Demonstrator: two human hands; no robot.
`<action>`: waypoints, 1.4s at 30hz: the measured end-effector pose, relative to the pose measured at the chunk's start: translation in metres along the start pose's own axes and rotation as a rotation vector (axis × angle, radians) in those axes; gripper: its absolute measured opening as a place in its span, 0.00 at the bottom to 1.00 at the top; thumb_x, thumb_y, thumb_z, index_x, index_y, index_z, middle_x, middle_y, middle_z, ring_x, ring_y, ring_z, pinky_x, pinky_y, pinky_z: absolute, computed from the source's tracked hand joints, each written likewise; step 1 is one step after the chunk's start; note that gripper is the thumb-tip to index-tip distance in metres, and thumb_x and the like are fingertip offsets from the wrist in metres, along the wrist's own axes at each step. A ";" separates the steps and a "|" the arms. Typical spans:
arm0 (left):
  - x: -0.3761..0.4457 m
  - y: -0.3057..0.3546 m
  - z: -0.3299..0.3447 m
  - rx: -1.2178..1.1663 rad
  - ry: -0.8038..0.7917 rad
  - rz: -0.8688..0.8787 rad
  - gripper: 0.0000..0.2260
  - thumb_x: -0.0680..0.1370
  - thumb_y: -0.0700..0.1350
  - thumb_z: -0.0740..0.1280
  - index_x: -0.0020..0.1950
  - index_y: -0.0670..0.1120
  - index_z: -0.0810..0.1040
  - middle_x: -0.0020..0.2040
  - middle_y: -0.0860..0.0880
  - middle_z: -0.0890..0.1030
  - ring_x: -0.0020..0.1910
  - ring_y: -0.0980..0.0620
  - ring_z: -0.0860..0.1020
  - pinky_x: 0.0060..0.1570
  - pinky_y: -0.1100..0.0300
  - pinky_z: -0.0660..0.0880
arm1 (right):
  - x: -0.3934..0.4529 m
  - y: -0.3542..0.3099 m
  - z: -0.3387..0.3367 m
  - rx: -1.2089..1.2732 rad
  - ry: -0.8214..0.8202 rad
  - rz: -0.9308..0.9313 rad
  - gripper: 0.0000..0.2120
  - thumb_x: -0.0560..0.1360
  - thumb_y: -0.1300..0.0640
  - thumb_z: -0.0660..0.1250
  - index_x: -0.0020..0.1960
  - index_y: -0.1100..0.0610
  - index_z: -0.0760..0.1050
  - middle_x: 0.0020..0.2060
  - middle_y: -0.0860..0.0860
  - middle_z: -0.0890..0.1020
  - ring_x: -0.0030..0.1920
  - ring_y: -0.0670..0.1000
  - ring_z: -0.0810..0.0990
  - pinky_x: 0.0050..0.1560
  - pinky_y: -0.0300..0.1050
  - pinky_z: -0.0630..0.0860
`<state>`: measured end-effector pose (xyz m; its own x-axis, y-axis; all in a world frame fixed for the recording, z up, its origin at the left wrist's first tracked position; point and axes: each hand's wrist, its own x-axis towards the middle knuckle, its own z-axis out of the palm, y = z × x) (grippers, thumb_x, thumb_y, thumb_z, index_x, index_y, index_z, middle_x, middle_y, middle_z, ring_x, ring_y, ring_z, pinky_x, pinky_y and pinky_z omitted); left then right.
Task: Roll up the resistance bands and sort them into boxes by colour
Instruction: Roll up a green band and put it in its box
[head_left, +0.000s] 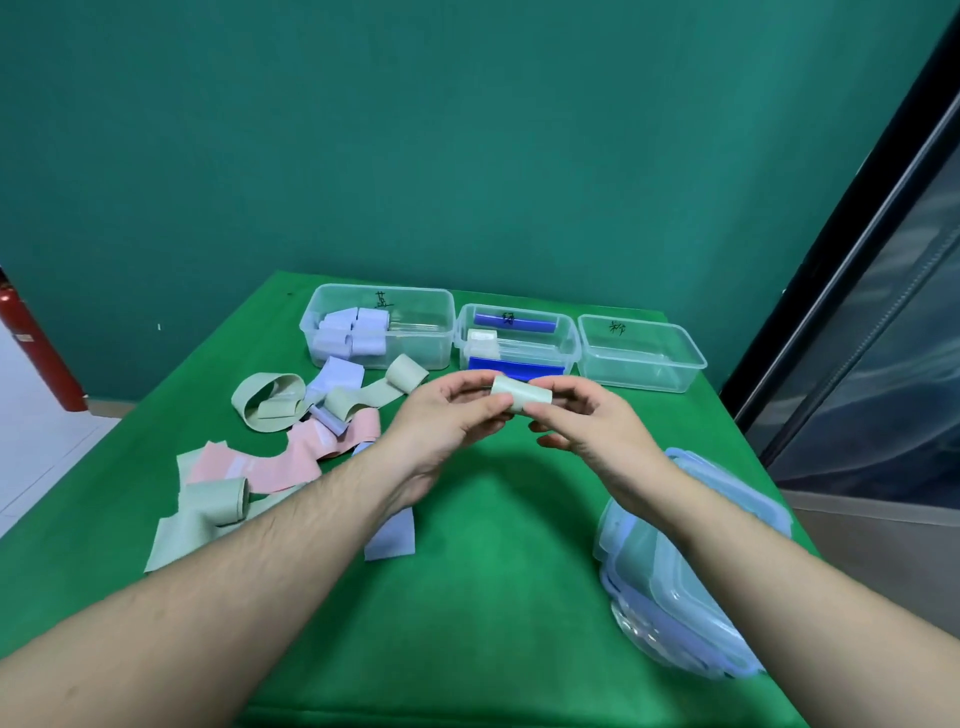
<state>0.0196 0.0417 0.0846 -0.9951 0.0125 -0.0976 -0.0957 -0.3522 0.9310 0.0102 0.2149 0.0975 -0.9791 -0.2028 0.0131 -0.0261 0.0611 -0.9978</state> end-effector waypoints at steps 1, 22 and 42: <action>0.009 -0.002 -0.002 -0.004 0.001 -0.004 0.14 0.75 0.34 0.71 0.60 0.39 0.78 0.53 0.40 0.84 0.45 0.51 0.83 0.55 0.58 0.80 | 0.009 0.002 -0.001 0.009 -0.008 0.021 0.10 0.74 0.62 0.73 0.55 0.55 0.80 0.42 0.50 0.85 0.44 0.49 0.81 0.46 0.40 0.79; 0.232 0.021 -0.024 1.422 0.103 0.364 0.13 0.78 0.45 0.59 0.56 0.55 0.81 0.51 0.55 0.83 0.48 0.51 0.78 0.50 0.60 0.73 | 0.248 0.032 -0.043 -0.256 0.171 0.234 0.08 0.73 0.63 0.74 0.46 0.57 0.74 0.35 0.54 0.77 0.30 0.47 0.71 0.31 0.38 0.72; 0.299 -0.006 -0.035 2.130 -0.194 0.275 0.16 0.79 0.47 0.55 0.58 0.53 0.81 0.55 0.53 0.81 0.57 0.49 0.75 0.64 0.49 0.62 | 0.332 0.086 -0.038 -0.529 0.129 0.507 0.12 0.75 0.60 0.72 0.37 0.57 0.72 0.30 0.50 0.71 0.28 0.47 0.64 0.28 0.39 0.61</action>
<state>-0.2771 0.0143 0.0377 -0.9608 0.2760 -0.0282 0.2761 0.9410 -0.1955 -0.3251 0.1898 0.0186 -0.9120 0.0900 -0.4002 0.3735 0.5859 -0.7192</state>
